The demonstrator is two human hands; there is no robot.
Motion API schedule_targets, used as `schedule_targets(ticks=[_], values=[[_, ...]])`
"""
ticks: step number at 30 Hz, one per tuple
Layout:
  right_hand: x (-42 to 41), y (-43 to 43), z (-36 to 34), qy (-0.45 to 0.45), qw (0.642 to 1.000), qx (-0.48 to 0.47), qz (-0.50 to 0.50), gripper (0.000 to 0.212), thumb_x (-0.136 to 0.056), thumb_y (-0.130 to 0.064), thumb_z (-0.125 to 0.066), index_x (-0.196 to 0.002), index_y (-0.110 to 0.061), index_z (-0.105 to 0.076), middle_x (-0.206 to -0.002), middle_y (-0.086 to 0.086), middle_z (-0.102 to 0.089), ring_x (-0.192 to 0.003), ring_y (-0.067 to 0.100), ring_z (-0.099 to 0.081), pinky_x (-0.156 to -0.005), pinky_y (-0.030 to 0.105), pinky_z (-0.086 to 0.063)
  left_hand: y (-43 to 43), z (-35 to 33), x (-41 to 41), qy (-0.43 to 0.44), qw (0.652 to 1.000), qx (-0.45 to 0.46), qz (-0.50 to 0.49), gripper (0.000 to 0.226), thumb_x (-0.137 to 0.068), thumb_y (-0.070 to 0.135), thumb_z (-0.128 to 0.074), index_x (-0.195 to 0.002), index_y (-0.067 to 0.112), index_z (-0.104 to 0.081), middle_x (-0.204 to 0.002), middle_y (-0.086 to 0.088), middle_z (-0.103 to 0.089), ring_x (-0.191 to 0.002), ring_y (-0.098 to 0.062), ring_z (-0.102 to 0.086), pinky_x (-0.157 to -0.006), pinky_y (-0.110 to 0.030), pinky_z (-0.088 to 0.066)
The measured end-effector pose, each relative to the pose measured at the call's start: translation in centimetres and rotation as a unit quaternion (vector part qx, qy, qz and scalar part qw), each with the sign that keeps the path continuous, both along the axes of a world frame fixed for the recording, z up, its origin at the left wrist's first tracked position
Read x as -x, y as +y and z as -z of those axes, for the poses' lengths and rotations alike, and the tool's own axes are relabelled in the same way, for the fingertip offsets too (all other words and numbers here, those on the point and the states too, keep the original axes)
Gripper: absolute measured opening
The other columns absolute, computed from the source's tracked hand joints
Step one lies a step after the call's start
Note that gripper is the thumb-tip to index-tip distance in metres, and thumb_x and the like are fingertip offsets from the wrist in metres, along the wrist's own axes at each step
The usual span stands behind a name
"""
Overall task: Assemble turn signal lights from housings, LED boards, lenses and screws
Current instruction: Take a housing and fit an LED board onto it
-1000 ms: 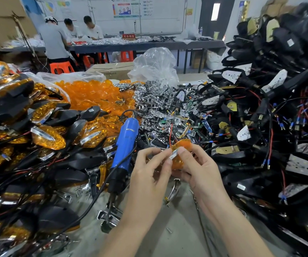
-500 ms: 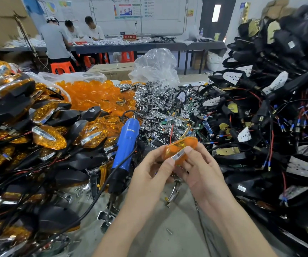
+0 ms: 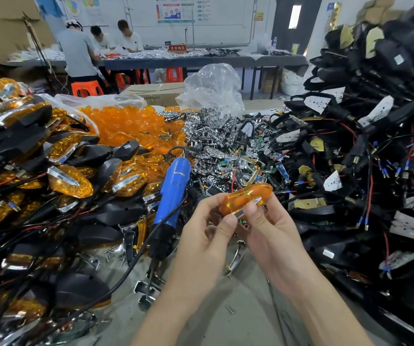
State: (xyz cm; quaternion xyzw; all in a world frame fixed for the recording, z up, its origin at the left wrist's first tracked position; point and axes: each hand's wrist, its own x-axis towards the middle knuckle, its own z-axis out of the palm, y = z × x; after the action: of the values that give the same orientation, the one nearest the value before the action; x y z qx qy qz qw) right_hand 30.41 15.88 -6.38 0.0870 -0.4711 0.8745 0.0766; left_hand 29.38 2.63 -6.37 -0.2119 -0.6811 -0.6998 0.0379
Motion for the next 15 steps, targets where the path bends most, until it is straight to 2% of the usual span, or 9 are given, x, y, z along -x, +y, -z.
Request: schedule_targets(ticks=[2,4,7,9,11,15], values=[[0.00,0.04,0.10,-0.007,1.000,0.004,-0.002,0.044,-0.082,-0.030,-0.072,-0.116,-0.006,-0.058,-0.109,0.015,-0.069,-0.106,0.030,-0.064,-0.099,0.051,-0.050,0.01,0.07,-0.21,0.014,1.000,0.017,0.002,0.022,-0.093,0.034,-0.058,-0.115,0.038,-0.060,-0.108,0.009,-0.069,-0.099,-0.009,-0.065,-0.088,-0.032,-0.053],[0.01,0.09,0.24,-0.016,1.000,0.016,-0.003,0.048,-0.080,-0.030,-0.072,-0.117,-0.004,-0.057,-0.110,0.019,-0.067,-0.107,0.035,-0.062,-0.102,0.055,-0.046,-0.06,0.08,-0.33,0.029,0.999,0.037,0.002,0.021,-0.094,0.035,-0.058,-0.114,0.041,-0.058,-0.108,0.008,-0.068,-0.101,-0.014,-0.065,-0.090,-0.035,-0.052],[-0.11,0.25,0.29,-0.028,0.999,0.026,-0.002,0.041,-0.080,-0.029,-0.073,-0.112,-0.007,-0.061,-0.108,0.019,-0.068,-0.104,0.033,-0.064,-0.101,0.045,-0.050,-0.27,-0.19,-0.43,0.049,0.997,0.053,0.009,0.018,-0.095,0.037,-0.059,-0.112,0.041,-0.057,-0.104,0.015,-0.067,-0.096,-0.011,-0.064,-0.087,-0.029,-0.050],[-0.18,0.31,0.30,-0.029,0.999,0.036,-0.014,0.033,-0.082,-0.027,-0.071,-0.108,-0.009,-0.064,-0.104,0.015,-0.070,-0.098,0.026,-0.067,-0.096,0.037,-0.054,-0.43,-0.35,-0.43,0.058,0.997,0.051,0.018,0.016,-0.094,0.038,-0.060,-0.110,0.040,-0.058,-0.103,0.016,-0.066,-0.095,-0.012,-0.063,-0.087,-0.031,-0.051],[-0.25,0.31,0.27,-0.022,0.999,0.042,-0.026,0.028,-0.084,-0.027,-0.070,-0.105,-0.009,-0.065,-0.100,0.013,-0.071,-0.092,0.023,-0.069,-0.091,0.034,-0.056,-0.60,-0.42,-0.39,0.060,0.997,0.043,0.024,0.017,-0.092,0.040,-0.062,-0.109,0.039,-0.059,-0.103,0.014,-0.067,-0.096,-0.015,-0.064,-0.087,-0.035,-0.053],[-0.37,0.49,0.15,-0.025,0.998,0.054,-0.037,0.027,-0.085,-0.027,-0.070,-0.104,-0.009,-0.067,-0.100,0.013,-0.071,-0.092,0.023,-0.070,-0.084,0.031,-0.058,-0.66,-0.43,-0.42,0.058,0.997,0.037,0.033,0.019,-0.091,0.044,-0.063,-0.108,0.037,-0.060,-0.100,0.010,-0.069,-0.095,-0.017,-0.066,-0.086,-0.030,-0.053]])
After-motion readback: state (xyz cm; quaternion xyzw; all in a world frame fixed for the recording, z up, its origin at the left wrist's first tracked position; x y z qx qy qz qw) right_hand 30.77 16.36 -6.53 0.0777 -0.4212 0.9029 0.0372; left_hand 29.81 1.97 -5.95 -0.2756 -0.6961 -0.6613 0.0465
